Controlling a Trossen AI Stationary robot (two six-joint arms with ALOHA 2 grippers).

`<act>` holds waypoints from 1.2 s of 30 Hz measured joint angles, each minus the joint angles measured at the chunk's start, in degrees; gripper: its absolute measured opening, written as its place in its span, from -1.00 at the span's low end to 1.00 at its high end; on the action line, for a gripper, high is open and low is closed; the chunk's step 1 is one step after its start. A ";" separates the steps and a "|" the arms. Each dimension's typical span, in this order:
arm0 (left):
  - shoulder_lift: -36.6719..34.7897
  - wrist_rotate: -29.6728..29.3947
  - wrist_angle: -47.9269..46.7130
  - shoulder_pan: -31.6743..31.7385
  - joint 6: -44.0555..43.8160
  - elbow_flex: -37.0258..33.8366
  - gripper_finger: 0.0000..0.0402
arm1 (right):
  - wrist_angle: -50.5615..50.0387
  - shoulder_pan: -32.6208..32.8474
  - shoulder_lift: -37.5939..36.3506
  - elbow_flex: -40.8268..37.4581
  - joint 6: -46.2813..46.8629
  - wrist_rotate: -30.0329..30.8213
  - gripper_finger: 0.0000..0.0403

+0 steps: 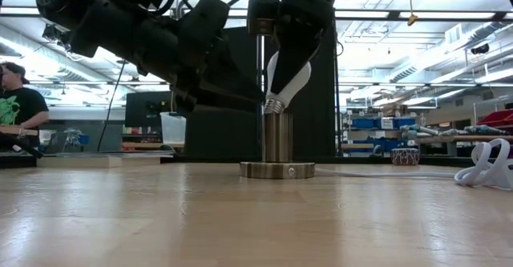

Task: Screw lightbulb
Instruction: Insert the lightbulb into the desk lamp

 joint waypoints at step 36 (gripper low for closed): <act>0.02 -0.44 3.09 0.39 -0.35 0.79 0.04 | -15.47 -2.48 0.00 17.05 -1.43 -1.92 0.74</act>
